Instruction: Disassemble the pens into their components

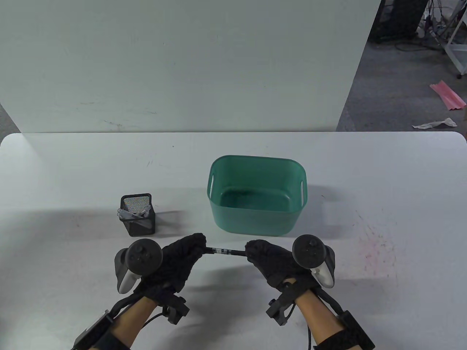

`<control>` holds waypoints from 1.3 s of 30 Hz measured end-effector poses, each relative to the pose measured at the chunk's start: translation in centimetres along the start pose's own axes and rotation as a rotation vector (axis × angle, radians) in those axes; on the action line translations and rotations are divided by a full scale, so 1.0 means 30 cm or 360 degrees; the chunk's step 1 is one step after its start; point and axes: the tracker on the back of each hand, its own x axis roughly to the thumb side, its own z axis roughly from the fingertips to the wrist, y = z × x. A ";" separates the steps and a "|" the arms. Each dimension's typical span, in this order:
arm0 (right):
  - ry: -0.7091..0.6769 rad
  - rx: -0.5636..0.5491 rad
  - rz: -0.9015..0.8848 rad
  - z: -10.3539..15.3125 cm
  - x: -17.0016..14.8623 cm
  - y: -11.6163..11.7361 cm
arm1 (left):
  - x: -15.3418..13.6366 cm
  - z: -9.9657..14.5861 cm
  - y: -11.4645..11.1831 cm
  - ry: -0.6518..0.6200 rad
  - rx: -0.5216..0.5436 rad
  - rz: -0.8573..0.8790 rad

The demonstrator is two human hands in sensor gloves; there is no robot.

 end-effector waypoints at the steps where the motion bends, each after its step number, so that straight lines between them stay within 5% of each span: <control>1: 0.0002 0.0015 -0.0036 -0.001 -0.007 0.001 | 0.002 0.003 -0.007 -0.0007 -0.0002 0.0002; 10: 0.0149 0.0049 -0.0343 -0.006 -0.038 0.002 | 0.003 0.015 -0.019 -0.0020 0.0014 0.0009; 21: 0.0224 0.0036 -0.0488 -0.009 -0.066 -0.012 | 0.047 0.010 -0.079 -0.0197 -0.0054 -0.0533; 28: 0.0032 0.0011 -0.0466 -0.015 -0.057 -0.014 | 0.017 -0.010 -0.074 -0.0118 -0.0231 -0.0159; 39: -0.0134 -0.0040 -0.0366 -0.015 -0.052 -0.009 | -0.012 -0.019 -0.070 -0.0064 -0.0320 0.0040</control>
